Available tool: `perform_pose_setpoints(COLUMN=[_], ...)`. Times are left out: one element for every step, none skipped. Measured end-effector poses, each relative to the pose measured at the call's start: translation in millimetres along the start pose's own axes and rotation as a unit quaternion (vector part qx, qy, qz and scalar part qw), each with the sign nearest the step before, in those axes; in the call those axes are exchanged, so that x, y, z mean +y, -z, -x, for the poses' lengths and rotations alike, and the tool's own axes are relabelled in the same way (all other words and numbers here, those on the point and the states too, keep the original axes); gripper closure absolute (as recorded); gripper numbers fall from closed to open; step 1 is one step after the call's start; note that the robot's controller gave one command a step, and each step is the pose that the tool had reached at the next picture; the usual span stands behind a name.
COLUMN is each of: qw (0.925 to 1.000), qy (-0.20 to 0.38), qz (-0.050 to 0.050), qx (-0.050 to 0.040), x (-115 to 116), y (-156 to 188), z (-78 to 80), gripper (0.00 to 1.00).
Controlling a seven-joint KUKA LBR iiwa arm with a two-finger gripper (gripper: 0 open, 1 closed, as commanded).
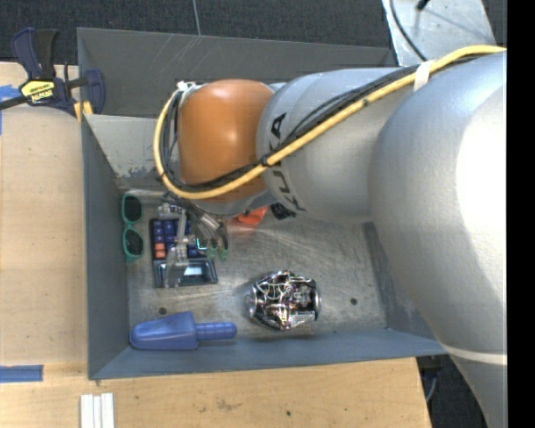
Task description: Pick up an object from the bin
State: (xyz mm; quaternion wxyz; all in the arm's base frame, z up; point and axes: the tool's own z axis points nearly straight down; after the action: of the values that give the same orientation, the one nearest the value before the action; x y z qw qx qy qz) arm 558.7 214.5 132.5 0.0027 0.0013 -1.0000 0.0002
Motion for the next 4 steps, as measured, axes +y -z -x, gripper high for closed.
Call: perform_pose_setpoints(qw=[1.0000, 1.0000, 0.9992, 0.9996], qy=[-0.002, -0.002, 0.040, -0.029], qz=[0.001, 0.001, 0.000, 0.002], qx=[-0.0037, -0.0037, -0.0013, -0.0049], x=[-0.8, -0.9, -12.4, 5.3], y=[4.0, 4.0, 34.0, 127.2], z=[2.4, 2.4, -5.8, -55.8], gripper=[1.00, 1.00, 1.00, 0.00])
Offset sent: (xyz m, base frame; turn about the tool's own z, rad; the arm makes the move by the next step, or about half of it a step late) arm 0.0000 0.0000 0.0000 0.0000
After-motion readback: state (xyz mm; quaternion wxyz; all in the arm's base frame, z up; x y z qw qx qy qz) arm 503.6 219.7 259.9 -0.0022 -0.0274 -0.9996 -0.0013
